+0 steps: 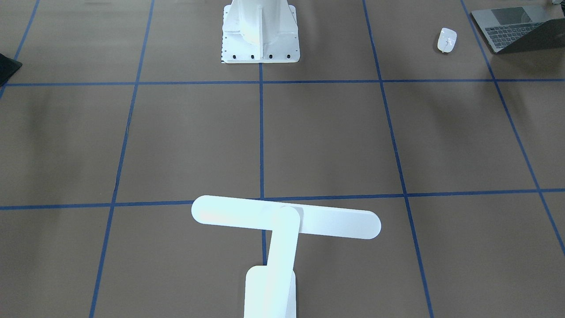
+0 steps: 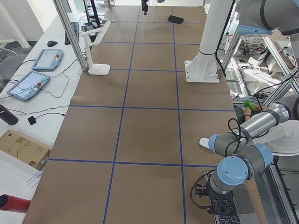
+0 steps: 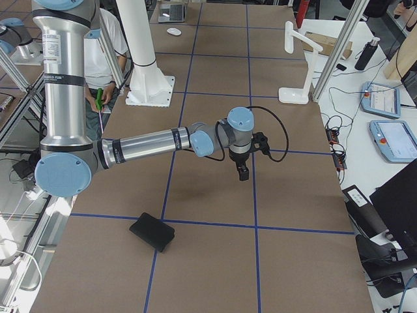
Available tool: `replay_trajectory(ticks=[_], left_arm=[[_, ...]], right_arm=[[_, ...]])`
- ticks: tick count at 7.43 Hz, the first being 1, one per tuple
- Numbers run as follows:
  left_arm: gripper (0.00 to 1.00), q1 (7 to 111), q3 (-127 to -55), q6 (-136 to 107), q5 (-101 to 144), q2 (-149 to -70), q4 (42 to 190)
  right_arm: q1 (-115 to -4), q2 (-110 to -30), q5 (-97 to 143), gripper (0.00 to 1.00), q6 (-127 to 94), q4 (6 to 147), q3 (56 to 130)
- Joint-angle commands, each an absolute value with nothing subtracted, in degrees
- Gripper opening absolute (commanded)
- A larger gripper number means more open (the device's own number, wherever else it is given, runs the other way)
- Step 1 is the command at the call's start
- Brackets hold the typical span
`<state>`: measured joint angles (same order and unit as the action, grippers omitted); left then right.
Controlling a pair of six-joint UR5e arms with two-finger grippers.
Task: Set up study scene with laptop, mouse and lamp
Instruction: 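Carry the open silver laptop with the left gripper toward the table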
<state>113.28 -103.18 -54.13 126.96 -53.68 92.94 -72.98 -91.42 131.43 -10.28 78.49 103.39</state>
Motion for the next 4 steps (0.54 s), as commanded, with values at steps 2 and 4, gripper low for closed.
replay_trajectory(ticks=[2,4], left_arm=[[0.25,113.29,-103.44,-53.88,129.11,-53.18,91.41],[0.00,113.38,-104.32,-53.70,130.42,-53.17,91.06]], right_arm=[[-72.86,-91.49,131.48,1.00,-10.37,77.78,103.53],[-72.95,-91.49,131.57,1.00,-10.37,77.78,103.62]])
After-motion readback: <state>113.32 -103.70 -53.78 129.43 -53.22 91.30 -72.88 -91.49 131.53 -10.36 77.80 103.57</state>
